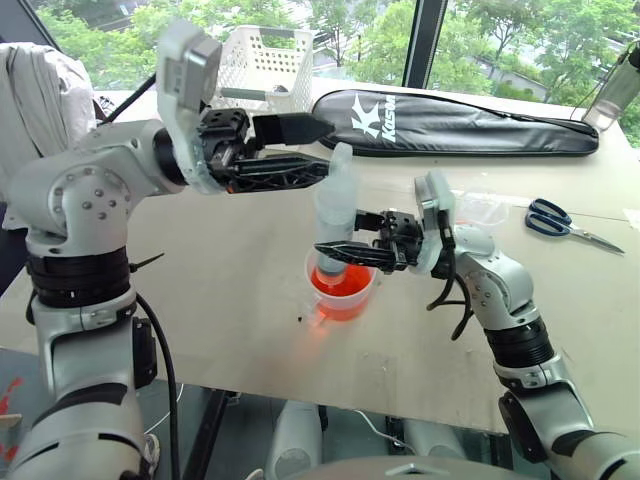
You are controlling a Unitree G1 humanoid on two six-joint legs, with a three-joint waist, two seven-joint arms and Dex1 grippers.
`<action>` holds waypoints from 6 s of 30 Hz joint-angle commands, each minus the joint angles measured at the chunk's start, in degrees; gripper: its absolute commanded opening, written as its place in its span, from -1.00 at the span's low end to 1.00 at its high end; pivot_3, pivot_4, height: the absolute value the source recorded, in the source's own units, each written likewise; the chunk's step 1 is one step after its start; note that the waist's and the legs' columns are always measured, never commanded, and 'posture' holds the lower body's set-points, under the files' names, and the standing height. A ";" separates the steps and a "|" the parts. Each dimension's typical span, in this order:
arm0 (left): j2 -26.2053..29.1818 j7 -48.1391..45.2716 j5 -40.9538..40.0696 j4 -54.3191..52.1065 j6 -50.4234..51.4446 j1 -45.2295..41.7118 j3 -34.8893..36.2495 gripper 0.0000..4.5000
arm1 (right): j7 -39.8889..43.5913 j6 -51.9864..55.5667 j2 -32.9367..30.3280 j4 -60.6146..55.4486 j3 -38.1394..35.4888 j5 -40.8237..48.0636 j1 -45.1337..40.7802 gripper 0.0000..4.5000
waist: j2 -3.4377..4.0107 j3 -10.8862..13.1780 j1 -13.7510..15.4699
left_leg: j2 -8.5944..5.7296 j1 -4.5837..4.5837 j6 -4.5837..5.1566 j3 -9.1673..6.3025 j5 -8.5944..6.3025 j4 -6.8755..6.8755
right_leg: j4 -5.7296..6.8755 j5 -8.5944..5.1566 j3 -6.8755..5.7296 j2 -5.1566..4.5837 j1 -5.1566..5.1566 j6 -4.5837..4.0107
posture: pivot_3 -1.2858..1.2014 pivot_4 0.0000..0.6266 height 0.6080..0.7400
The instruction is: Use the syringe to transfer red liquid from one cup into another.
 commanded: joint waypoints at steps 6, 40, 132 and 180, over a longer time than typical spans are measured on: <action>-2.43 9.92 -1.89 -2.77 -1.71 1.31 4.89 1.00 | -5.43 1.58 -0.36 -3.79 -3.86 3.24 -0.32 -0.33 | -0.01 0.00 -0.29 | 0.00 0.02 0.00 0.02 0.00 0.06 | 0.01 0.01 0.03 0.00 0.02 0.00 | 0.03 -0.52 0.75; -11.52 28.01 -4.11 -1.14 -0.21 5.43 6.98 1.00 | -21.72 8.52 -1.77 -9.27 -9.81 11.01 1.23 -0.33 | -0.01 -0.01 -0.21 | 0.00 -0.01 0.00 0.03 0.00 -0.02 | -0.04 0.02 0.02 0.00 0.00 0.00 | 0.03 -0.52 0.75; -40.65 3.76 33.64 57.84 -33.75 -38.49 -9.03 1.00 | -43.42 -2.43 -15.72 -11.13 -24.17 -8.01 7.82 -0.33 | 0.29 0.24 -0.18 | -0.18 -0.26 0.03 -0.08 -0.01 -0.13 | -0.26 -0.06 0.00 -0.03 -0.13 0.11 | 0.03 -0.52 0.75; -39.14 -11.94 37.49 71.29 -40.32 -46.36 -6.67 -0.22 | -28.57 -8.36 -17.43 -6.33 -23.27 -8.27 8.52 -0.34 | 0.29 0.24 -0.21 | -0.20 -0.25 0.02 -0.11 -0.01 -0.05 | -0.15 -0.06 -0.01 -0.03 -0.12 0.11 | 0.03 -0.52 0.75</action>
